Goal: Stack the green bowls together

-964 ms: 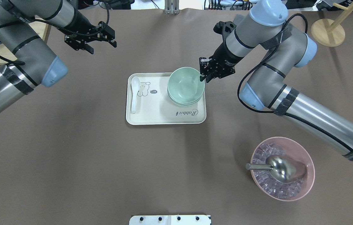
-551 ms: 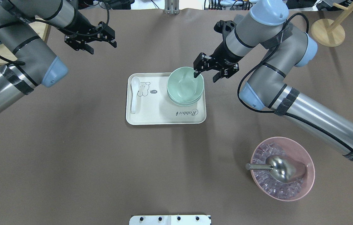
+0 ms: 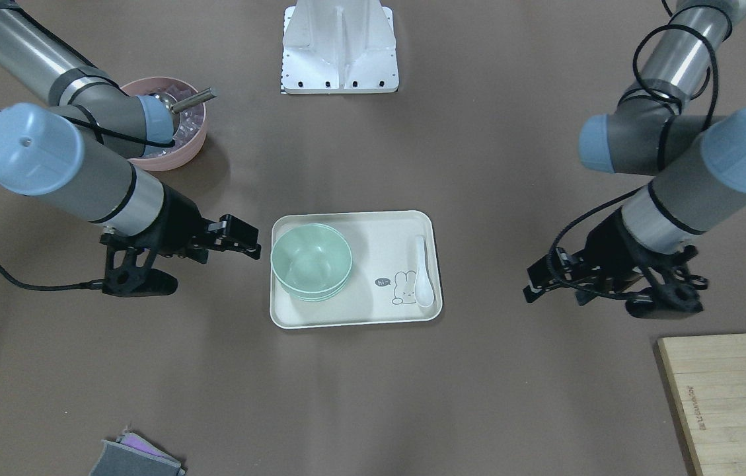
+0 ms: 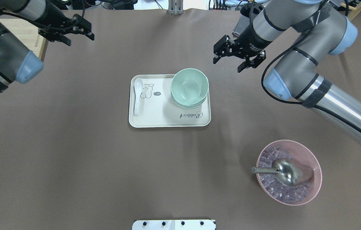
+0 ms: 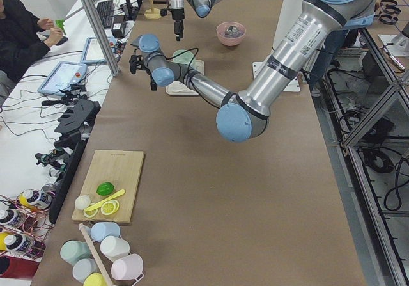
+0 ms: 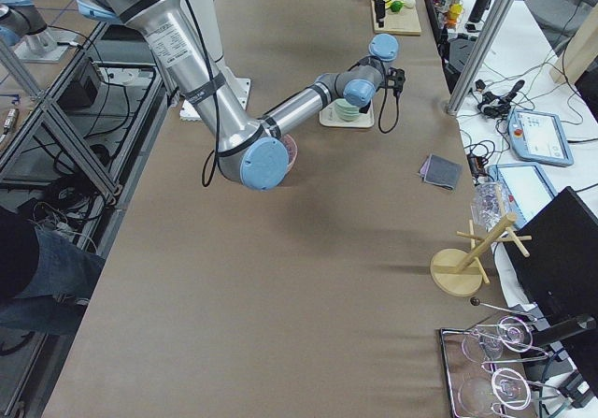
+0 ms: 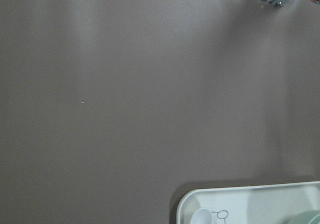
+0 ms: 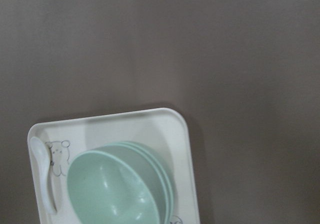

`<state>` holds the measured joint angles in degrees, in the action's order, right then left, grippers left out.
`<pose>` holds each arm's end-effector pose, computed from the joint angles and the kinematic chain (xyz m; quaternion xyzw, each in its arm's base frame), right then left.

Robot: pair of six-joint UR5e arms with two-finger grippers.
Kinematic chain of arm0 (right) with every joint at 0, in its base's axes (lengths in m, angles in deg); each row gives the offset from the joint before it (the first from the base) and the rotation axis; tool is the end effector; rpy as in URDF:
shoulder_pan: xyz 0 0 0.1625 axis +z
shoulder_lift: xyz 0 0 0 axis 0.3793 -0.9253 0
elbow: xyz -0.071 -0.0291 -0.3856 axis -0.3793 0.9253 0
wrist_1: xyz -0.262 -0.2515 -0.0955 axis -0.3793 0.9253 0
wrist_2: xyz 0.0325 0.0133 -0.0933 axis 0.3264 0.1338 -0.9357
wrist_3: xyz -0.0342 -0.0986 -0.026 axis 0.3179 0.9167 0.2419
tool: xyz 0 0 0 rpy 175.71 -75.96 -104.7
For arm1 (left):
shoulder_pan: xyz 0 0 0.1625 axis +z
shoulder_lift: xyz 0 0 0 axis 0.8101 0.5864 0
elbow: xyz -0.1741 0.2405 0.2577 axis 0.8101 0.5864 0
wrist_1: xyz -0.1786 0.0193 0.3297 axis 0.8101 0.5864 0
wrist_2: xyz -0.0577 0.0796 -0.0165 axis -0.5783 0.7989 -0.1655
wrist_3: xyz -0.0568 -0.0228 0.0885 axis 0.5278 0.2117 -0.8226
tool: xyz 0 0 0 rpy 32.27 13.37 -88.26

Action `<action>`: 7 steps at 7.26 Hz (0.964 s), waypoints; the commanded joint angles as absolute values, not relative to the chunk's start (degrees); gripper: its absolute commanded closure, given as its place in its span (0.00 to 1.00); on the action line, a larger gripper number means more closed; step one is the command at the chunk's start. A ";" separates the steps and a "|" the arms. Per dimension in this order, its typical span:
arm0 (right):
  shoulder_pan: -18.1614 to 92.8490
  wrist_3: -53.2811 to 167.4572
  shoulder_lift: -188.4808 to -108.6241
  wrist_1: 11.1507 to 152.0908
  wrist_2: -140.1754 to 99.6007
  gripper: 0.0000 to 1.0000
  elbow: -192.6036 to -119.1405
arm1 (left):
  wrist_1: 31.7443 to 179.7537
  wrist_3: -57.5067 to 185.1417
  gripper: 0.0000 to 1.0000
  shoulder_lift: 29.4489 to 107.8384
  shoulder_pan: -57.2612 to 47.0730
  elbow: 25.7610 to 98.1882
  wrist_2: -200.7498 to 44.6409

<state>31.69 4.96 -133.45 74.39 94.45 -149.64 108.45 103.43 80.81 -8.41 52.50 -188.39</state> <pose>-0.3347 -0.5517 0.2626 -0.0404 -0.5418 0.0586 0.8375 0.2471 -0.6084 0.3284 0.1005 0.5117 -0.0417 0.8522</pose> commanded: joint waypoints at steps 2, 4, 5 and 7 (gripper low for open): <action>39.47 18.75 -143.14 84.21 94.33 0.00 -156.48 | 90.55 82.48 0.02 75.16 -18.20 55.63 -187.40; 45.62 38.07 -145.97 94.91 92.50 0.00 -156.39 | 81.94 63.75 0.02 69.30 -23.84 59.06 -184.32; 49.57 50.26 -148.50 99.22 88.39 0.00 -156.31 | 82.37 62.29 0.02 66.83 -26.55 59.51 -184.84; 56.60 71.58 -154.47 104.62 83.35 0.00 -154.82 | 82.54 57.46 0.02 60.51 -29.30 63.81 -184.76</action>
<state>51.82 58.54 -150.55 101.29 86.05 -155.70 82.41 60.95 64.75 -27.75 61.71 -184.94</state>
